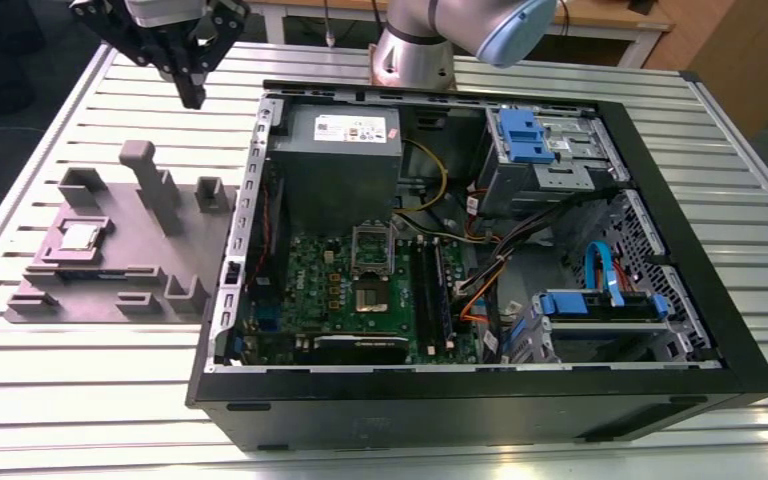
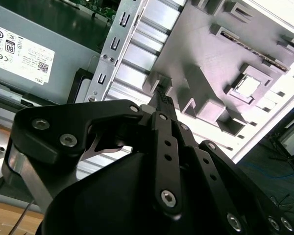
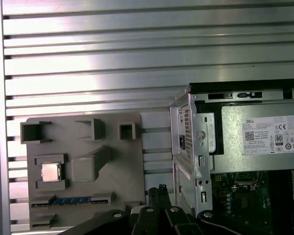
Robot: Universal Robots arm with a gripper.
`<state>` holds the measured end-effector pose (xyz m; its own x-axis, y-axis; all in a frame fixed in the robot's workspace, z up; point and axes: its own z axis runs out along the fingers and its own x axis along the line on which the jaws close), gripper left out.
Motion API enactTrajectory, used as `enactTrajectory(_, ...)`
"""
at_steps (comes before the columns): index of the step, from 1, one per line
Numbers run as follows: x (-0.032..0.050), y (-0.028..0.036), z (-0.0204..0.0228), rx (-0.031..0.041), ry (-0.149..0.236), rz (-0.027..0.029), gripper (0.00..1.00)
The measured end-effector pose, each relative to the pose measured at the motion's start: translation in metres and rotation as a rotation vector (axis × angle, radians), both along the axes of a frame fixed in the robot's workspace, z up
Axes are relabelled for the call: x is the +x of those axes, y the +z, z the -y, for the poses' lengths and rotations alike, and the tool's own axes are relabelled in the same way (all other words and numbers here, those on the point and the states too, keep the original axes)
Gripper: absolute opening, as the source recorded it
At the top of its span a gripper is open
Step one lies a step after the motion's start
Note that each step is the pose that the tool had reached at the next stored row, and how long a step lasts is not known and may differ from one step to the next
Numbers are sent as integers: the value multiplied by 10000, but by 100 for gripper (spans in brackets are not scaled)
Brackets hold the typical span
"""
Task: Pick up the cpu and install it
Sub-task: 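Reach for the cpu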
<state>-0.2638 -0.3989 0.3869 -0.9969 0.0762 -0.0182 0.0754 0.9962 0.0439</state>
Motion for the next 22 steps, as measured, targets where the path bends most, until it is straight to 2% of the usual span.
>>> enactTrajectory(22, -44, 0, 0, 0, 0, 0, 10)
